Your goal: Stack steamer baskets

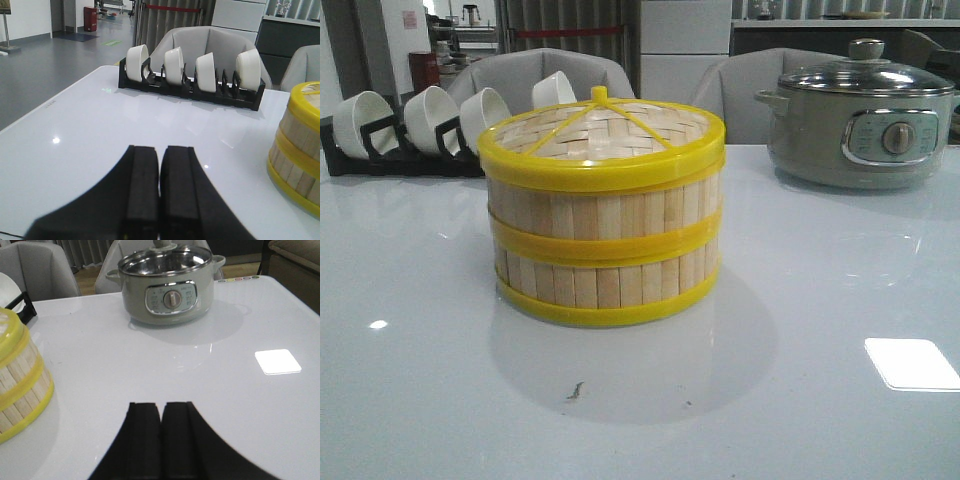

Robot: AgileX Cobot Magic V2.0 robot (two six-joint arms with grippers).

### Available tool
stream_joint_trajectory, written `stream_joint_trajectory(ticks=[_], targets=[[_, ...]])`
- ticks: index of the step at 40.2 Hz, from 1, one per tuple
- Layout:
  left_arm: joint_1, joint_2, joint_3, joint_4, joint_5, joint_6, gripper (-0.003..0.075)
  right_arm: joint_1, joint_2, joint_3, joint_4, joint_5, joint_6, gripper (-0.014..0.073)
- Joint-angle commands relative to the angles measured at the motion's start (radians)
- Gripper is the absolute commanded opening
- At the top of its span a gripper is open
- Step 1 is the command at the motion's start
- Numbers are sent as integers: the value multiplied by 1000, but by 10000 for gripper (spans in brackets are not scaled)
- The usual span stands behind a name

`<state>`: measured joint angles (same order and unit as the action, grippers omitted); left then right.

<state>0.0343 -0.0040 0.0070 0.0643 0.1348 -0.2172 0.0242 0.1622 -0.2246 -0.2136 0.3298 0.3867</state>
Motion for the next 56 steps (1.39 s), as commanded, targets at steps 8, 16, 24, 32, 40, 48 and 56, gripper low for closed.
stream_joint_trajectory(ticks=[8, 16, 24, 32, 40, 48, 56], targets=[[0, -13, 0, 1, -83, -1, 85, -6, -184, 216, 36, -191, 5, 27], [0, -13, 0, 1, -83, -1, 85, -5, -194, 240, 40, -165, 4, 27], [0, -13, 0, 1, -83, -1, 85, -5, -193, 240, 22, -167, 4, 27], [0, -13, 0, 1, -83, -1, 85, -5, -193, 240, 22, -194, 4, 27], [0, -13, 0, 1, -83, -1, 85, -3, -193, 241, 198, -247, -242, 27], [0, -13, 0, 1, -83, -1, 85, -3, -193, 241, 267, -262, -348, 27], [0, -13, 0, 1, -83, -1, 85, -3, -193, 241, 267, -263, -348, 27]])
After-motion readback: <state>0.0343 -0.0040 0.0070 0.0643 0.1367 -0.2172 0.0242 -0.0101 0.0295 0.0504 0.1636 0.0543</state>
